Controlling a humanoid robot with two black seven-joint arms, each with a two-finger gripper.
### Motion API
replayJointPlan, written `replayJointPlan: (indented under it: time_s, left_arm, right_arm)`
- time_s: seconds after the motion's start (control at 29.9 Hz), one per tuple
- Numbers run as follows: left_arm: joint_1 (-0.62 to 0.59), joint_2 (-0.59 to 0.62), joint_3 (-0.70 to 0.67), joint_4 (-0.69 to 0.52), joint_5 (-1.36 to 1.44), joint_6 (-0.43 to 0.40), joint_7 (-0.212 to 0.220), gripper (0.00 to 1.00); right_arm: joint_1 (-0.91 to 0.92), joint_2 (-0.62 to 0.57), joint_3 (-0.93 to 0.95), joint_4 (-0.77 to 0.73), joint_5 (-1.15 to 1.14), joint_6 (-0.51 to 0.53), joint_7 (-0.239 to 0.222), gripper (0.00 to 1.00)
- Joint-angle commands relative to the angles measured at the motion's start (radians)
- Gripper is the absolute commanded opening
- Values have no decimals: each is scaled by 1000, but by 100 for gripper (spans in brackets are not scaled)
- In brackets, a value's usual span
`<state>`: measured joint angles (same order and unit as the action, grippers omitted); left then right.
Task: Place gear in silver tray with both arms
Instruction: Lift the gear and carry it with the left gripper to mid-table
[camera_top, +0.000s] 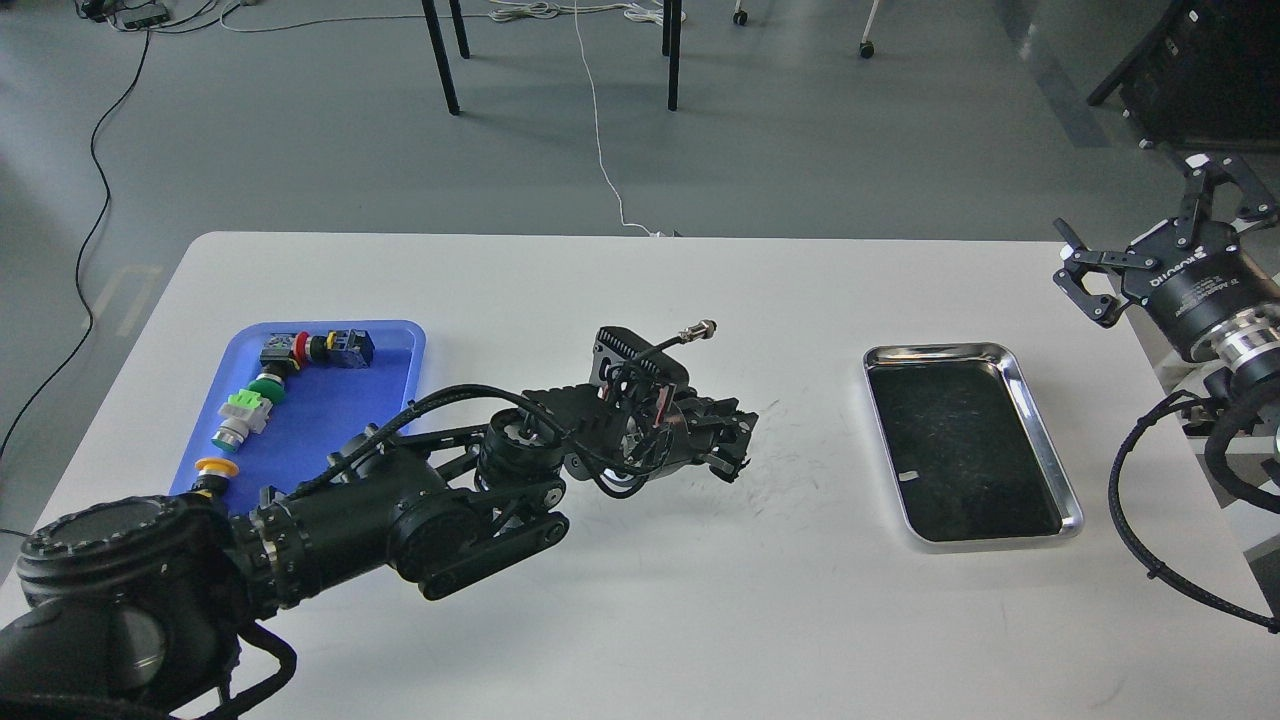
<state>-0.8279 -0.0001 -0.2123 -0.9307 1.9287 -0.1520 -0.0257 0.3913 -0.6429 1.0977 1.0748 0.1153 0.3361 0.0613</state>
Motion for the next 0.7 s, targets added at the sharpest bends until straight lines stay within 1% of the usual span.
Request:
replayJointPlan:
  time_s: [0.0, 0.1, 0.23, 0.33, 0.43, 0.57, 0.6, 0.64, 0.67]
  left_arm:
    - [24, 0, 2, 0, 1, 14, 1, 9]
    - [39, 0, 2, 0, 1, 16, 0, 10]
    - [58, 0, 2, 0, 1, 25, 0, 14]
    - [72, 0, 2, 0, -1, 26, 0, 22]
    - [82, 0, 4, 0, -1, 25, -2, 32]
    - [93, 0, 2, -2, -4, 28, -8, 42]
    - [93, 0, 2, -2, -5, 28, -10, 47]
    - [93, 0, 2, -2, -8, 31, -10, 57]
    - [93, 0, 2, -2, -10, 38, -11, 63]
  right_arm:
    - [0, 3, -1, 1, 0, 0, 0, 99]
    - [0, 5, -1, 2, 0, 0, 0, 99]
    - [0, 5, -2, 16, 0, 0, 0, 99]
    - [0, 6, -2, 16, 0, 0, 0, 99]
    - [-2, 6, -4, 17, 0, 0, -1, 99]
    - [-14, 5, -5, 31, 1, 1, 0, 99]
    - [-15, 5, -4, 36, 1, 3, 0, 99]
    - [-15, 5, -4, 36, 1, 3, 0, 99]
    - [-15, 5, -4, 36, 1, 3, 0, 99]
